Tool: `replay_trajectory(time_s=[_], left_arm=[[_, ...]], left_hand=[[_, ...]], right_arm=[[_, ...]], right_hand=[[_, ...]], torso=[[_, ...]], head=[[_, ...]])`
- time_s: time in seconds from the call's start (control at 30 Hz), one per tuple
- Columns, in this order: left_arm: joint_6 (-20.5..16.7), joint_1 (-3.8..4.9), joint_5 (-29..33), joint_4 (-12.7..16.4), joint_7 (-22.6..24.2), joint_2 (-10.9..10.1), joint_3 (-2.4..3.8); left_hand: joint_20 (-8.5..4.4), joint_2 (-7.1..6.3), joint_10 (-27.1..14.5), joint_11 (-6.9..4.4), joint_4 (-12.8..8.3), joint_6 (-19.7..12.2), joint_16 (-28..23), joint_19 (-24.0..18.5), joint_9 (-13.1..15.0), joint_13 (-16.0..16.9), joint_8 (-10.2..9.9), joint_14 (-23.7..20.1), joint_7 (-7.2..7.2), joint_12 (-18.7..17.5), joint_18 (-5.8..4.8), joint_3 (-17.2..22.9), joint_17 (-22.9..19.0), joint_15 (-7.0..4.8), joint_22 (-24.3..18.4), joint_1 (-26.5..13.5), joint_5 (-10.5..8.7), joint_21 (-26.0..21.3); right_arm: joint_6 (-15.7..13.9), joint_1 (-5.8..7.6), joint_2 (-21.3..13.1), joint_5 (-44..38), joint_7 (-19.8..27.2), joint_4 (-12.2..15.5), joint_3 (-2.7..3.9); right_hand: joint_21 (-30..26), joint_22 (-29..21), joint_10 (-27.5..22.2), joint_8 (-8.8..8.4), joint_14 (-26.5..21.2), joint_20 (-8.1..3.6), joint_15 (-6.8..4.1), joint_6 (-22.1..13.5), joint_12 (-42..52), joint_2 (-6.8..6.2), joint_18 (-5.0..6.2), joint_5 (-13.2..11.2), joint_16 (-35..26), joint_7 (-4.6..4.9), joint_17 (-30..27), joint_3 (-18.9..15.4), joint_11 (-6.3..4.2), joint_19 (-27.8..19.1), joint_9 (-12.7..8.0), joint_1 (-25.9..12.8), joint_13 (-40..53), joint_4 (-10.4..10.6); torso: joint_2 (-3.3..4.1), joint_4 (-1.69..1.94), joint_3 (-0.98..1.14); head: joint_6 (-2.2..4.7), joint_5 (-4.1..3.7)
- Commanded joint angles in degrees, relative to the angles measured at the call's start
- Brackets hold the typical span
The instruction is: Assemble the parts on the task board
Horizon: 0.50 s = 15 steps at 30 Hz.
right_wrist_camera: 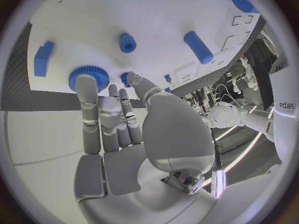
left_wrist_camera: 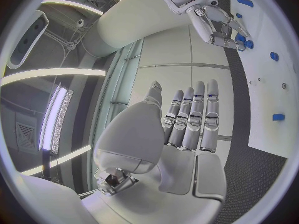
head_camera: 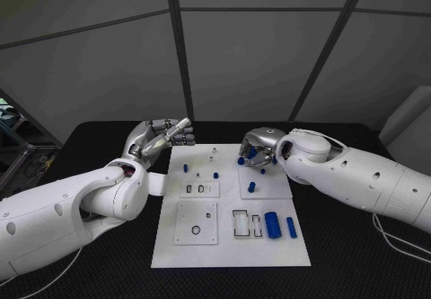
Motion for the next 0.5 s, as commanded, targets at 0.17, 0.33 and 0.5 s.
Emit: replay_trajectory(time_s=[0.17, 0.33, 0.5], left_arm=[[0.9, 0.08, -0.5, 0.1, 0.1, -0.1, 0.04], [1.0, 0.09, -0.5, 0.0, -0.1, -0.1, 0.04], [1.1, 0.09, -0.5, 0.0, -0.2, -0.2, 0.04]], left_hand=[[0.02, -0.13, 0.2, 0.29, -0.1, 0.2, -0.3, 0.3, -0.1, -0.1, -0.3, -0.1, 0.14, -0.4, -0.18, -0.2, 0.1, 0.14, -0.1, 0.4, -0.07, 0.1], [0.02, -0.13, 0.2, 0.29, -0.1, 0.2, -0.3, 0.3, -0.1, -0.1, -0.3, -0.1, 0.14, -0.4, -0.18, -0.2, 0.1, 0.14, -0.1, 0.4, -0.07, 0.1], [0.02, -0.13, 0.2, 0.29, -0.1, 0.2, -0.3, 0.3, -0.1, -0.1, -0.3, -0.2, 0.15, -0.4, -0.19, -0.2, 0.1, 0.14, -0.1, 0.4, -0.07, 0.1]], right_arm=[[-0.2, 0.16, 0.3, -0.8, 0.1, 0.2, 0.06], [-0.4, 0.16, 0.6, -0.8, 0.2, 0.1, 0.06], [-0.3, 0.18, 0.7, -0.8, 0.3, 0.0, 0.06]], right_hand=[[2.1, 2.6, 1.1, -0.06, 2.0, -0.05, -0.14, -0.1, 0.3, -0.13, -0.66, 0.2, 1.9, 0.07, 2.0, 0.8, -0.14, 0.9, 0.0, 0.4, 0.1, 0.6], [3.0, 3.8, 1.5, -0.07, 2.0, -0.04, -0.2, 0.0, 0.3, -0.05, -0.81, 0.2, 2.7, 0.09, 2.8, 1.1, -0.23, 1.2, 0.0, 0.3, 0.1, 0.9], [3.3, 4.1, 1.6, -0.08, 2.0, -0.03, -0.23, 0.0, 0.3, -0.01, -0.85, 0.3, 3.0, 0.09, 3.1, 1.3, -0.27, 1.2, 0.0, 0.2, 0.1, 1.0]], torso=[[0.25, -0.02, 0.08], [0.35, -0.04, 0.11], [0.46, -0.03, 0.11]], head=[[0.04, 0.1], [-0.06, 0.07], [-0.07, 0.03]])
